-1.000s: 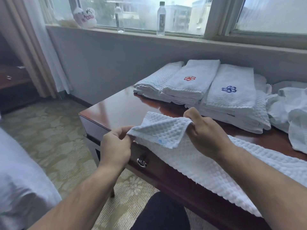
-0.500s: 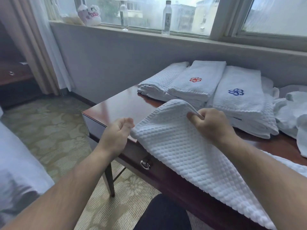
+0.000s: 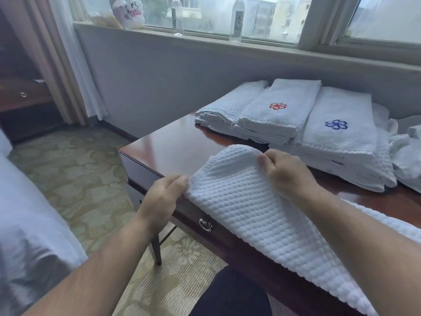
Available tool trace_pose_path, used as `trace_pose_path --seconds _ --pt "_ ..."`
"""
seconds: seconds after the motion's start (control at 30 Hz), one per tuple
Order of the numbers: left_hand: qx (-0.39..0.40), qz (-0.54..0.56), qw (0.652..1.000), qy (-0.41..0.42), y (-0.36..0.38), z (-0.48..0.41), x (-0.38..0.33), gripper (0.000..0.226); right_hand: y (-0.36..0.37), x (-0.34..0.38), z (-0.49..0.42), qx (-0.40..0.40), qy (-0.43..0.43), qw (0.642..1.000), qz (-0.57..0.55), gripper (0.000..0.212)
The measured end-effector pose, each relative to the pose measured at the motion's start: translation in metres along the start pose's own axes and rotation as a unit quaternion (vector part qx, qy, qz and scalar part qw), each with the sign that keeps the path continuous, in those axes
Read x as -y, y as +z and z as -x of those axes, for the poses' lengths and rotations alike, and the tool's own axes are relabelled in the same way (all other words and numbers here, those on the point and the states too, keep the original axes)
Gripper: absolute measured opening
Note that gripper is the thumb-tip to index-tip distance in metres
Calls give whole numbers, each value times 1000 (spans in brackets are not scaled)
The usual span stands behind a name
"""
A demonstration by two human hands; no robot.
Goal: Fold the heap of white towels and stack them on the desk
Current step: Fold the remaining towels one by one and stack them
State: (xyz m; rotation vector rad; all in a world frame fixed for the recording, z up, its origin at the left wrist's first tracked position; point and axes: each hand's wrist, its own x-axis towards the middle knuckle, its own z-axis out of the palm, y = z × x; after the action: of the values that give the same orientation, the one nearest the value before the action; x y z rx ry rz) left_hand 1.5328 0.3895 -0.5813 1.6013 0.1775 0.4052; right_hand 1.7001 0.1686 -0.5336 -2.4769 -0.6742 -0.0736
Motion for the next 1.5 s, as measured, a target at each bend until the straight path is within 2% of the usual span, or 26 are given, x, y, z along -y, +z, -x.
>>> trace_pose_path --seconds 0.1,0.17,0.23,0.33,0.4,0.5,0.57,0.63,0.7,0.77,0.83,0.9,1.03,1.1,1.17,1.2,1.27,1.33,1.37,1.43,1.5 --pt "-3 -194 979 -57 -4 -2 -7 39 8 1 2 118 -34 991 44 30" --pt "-7 -261 960 -101 -5 -4 -9 35 12 0 2 131 -42 988 75 29" --pt "7 -253 959 -124 -2 -3 -11 27 14 -1 1 104 -49 990 85 26" --pt "-7 -253 963 -92 2 0 -9 22 16 -2 1 -5 -114 992 60 20" --pt "-29 -266 961 -75 1 2 -4 28 16 0 1 -51 -145 987 50 17" --pt "-45 -291 952 -89 -1 7 4 39 20 4 -2 12 -112 991 67 20" --pt "-43 -300 946 -118 2 7 1 30 23 7 0 67 -74 991 93 28" --pt "-61 -348 926 -132 9 6 -5 22 22 8 3 56 -63 988 130 33" --pt "-107 -423 896 -86 21 7 -8 27 13 5 11 32 -47 986 158 38" --pt "-138 -444 885 38 40 8 -15 35 -3 -6 25 30 -15 983 178 39" --pt "-92 -436 884 141 67 5 -24 47 -23 -24 47 37 24 976 212 42" --pt "9 -437 880 184 100 -8 -31 48 -47 -49 72 30 57 965 255 47" --pt "162 -440 866 173 157 -33 -34 32 -97 -95 121 9 149 957 249 51" --pt "190 -482 838 169 172 -42 -31 29 -111 -110 137 39 186 954 230 47" --pt "175 -505 824 189 182 -50 -28 19 -117 -122 147 36 197 958 206 41" --pt "157 -499 828 202 184 -53 -27 15 -117 -125 149 6 180 965 190 36" --pt "110 -476 844 220 187 -58 -27 13 -115 -126 146 -128 100 969 187 27" --pt "62 -481 851 202 191 -63 -31 8 -114 -122 137 -244 46 942 227 21" --pt "47 -501 844 185 194 -64 -34 2 -114 -121 132 -242 58 937 246 23" --pt "42 -526 833 168 205 -60 -35 24 -107 -125 127 -155 125 942 270 33" --pt "96 -485 849 187 226 -43 -37 41 -104 -137 130 -89 180 942 270 46"
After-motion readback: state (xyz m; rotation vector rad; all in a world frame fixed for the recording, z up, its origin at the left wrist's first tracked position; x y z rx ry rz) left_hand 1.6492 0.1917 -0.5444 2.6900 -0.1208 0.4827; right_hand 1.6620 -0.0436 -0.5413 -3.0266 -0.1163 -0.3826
